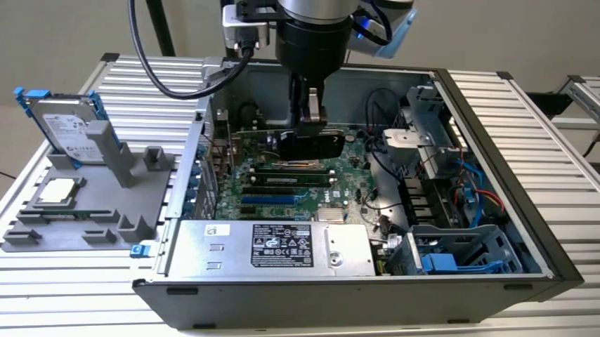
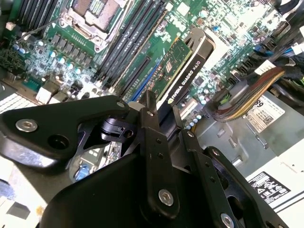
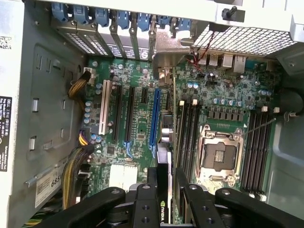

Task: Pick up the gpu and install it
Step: 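Insert the gpu into the slot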

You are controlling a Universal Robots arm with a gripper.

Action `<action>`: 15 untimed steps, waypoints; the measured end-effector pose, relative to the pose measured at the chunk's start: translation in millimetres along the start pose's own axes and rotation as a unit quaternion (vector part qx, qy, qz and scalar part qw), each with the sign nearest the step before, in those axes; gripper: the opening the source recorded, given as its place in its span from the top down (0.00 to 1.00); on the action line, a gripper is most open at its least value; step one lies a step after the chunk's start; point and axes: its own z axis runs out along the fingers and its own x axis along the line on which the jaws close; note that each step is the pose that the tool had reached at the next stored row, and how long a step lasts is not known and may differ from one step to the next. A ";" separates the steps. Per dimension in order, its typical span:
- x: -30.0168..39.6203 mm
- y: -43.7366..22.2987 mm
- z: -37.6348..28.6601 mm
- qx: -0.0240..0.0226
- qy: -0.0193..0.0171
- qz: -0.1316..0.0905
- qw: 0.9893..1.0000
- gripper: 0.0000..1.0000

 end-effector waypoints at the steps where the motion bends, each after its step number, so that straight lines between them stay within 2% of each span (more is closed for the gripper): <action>1: 0.0 0.0 0.4 0.000 0.000 0.000 1.000 1.00; 15: 0.2 0.0 5.8 0.000 0.000 0.000 1.000 1.00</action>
